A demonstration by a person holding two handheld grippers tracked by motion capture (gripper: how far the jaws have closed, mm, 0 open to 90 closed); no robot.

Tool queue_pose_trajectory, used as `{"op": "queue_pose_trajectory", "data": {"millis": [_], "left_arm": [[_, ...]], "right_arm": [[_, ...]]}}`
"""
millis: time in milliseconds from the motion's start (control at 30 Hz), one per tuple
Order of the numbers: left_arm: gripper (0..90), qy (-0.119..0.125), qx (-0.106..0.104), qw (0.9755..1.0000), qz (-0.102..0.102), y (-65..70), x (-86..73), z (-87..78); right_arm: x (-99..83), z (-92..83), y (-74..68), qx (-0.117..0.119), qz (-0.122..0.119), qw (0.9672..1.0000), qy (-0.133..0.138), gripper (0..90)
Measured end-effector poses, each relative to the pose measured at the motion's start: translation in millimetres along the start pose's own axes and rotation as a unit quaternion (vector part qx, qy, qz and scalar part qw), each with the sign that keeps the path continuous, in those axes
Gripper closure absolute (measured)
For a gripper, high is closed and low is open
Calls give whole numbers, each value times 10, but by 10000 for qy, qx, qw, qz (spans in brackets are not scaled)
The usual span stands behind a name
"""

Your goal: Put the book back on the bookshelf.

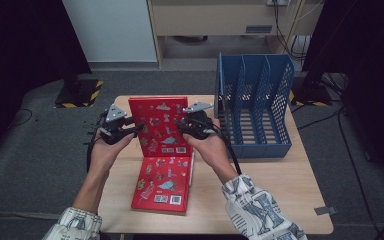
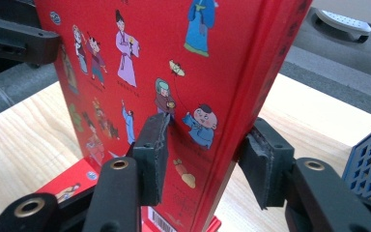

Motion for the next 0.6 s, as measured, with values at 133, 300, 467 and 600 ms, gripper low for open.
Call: {"op": "queue_pose_trajectory", "data": {"millis": [133,300,467,600], "left_arm": [[543,56,36,10000,11,60,-22,-73],[468,173,-108,9998,-53,93,-53,-138],[448,311,-193,9993,-80,87,-95,-166],[391,412,-296,9986,-138,70,-116,-155]], "right_arm": [[-57,-88,-49,56,-46,10000,1,568],[-121,-205,-114,264,-146,9995,1,591],[-191,-306,-188,523,-195,9984,-9,606],[-227,-341,-257,657,-301,9974,-24,608]]}}
Point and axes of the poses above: each handheld gripper's, and its own axes: z roughly forward along the jaws, x roughly out of its top, y roughly to its right, the point moved 4 cm from there along z, roughly forward along the jaws, and after that the axes turned 15 degrees about z, right-handed, at the moved point
